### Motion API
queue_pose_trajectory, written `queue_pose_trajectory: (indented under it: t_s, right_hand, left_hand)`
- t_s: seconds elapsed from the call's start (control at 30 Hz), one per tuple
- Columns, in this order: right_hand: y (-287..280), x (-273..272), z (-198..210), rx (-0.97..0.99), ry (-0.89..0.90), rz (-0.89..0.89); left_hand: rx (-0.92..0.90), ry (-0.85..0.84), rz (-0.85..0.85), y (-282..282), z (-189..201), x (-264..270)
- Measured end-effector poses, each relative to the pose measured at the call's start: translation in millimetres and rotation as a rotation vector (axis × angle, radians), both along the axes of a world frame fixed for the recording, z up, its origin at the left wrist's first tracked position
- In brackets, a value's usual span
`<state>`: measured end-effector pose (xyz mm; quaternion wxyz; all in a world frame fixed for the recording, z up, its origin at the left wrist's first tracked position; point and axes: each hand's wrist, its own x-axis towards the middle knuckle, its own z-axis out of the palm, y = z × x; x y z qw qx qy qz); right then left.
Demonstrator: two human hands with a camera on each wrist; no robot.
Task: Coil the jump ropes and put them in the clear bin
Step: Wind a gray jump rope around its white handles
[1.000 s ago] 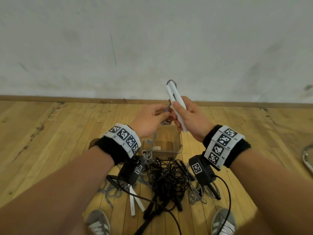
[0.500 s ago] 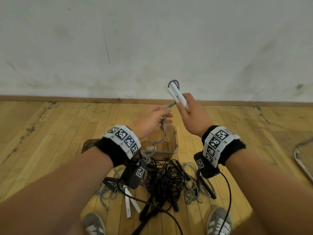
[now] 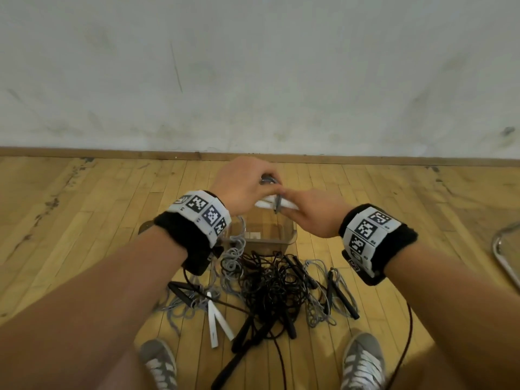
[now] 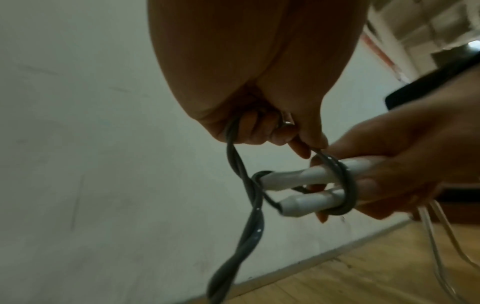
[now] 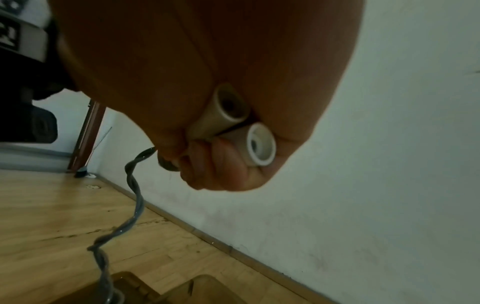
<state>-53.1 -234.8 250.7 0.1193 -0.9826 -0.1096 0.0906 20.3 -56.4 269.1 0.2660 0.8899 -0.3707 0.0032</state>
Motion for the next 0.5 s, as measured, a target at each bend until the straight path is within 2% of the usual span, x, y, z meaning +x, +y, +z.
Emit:
queue_pose_trajectory:
  t_s: [0.13, 0.23, 0.43, 0.5]
  right_hand:
    - [-10.5, -9.6, 10.0, 0.189, -0.013, 0.101]
    - [-5.1, -19.3, 13.4, 0.319, 0.003, 0.161]
    - [4.0, -25.8, 28.9, 0.622, -0.041, 0.120]
    - [7.4, -24.5, 29.6, 0.716, -0.050, 0.090]
  left_hand:
    - [-0.315, 0.327, 0.044, 14.7, -0.7, 11.4]
    - [-0.417, 0.550, 0.009, 15.7, -0.8, 12.0]
    - [-0.728, 1.060, -0.010, 14.8, 9.4, 14.9]
    - [-0.805, 1.144, -0.015, 12.8, 8.3, 9.8]
